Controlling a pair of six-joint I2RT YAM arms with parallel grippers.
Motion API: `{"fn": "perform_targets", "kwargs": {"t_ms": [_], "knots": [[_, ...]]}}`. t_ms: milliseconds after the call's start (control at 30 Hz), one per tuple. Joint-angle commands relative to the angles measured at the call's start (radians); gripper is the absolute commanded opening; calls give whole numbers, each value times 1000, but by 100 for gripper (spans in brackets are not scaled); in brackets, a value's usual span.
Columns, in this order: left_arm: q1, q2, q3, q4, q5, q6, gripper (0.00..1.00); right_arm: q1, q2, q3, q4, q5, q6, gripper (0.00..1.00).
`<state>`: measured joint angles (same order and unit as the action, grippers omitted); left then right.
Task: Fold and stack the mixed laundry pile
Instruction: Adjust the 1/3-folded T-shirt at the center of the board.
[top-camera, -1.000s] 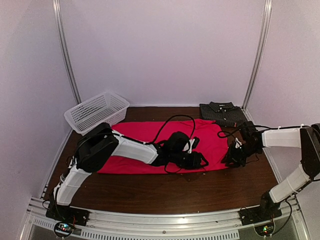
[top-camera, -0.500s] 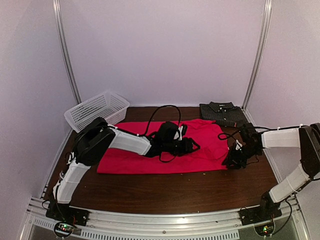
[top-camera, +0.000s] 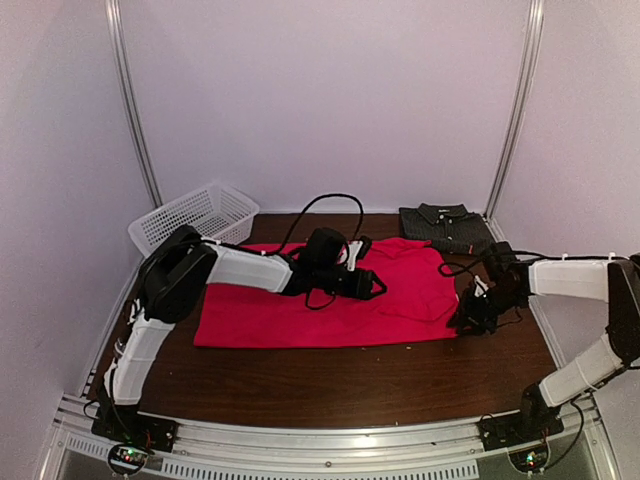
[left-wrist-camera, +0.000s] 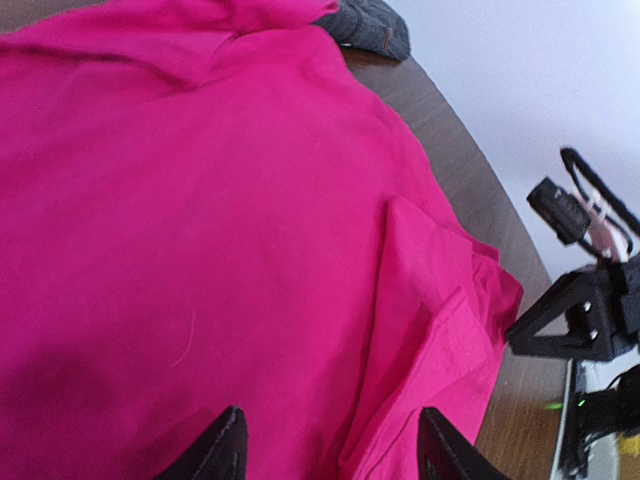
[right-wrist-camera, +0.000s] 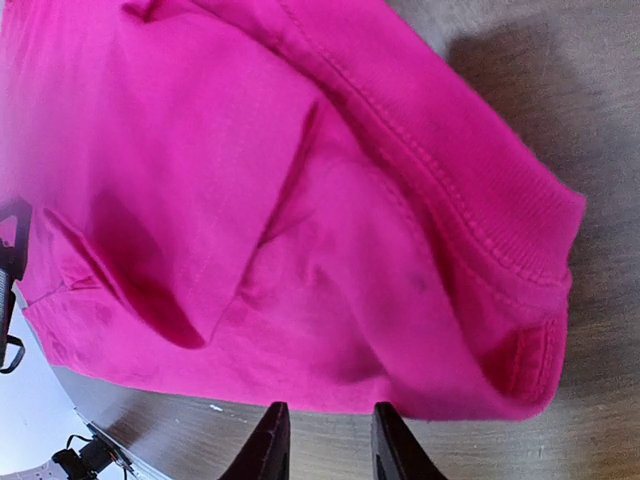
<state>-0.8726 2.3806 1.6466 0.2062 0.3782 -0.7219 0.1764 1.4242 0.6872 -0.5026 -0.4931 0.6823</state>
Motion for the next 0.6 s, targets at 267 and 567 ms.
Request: {"fn": "perform_targets", "kwargs": {"t_ms": [267,567], "knots": [[-46,18,349,-420,149,979,62,-45,-68,89,-80,5,-18,26],[-77,181,544,-428,108,1024,63,-61,2,61,-24,27,9,20]]}}
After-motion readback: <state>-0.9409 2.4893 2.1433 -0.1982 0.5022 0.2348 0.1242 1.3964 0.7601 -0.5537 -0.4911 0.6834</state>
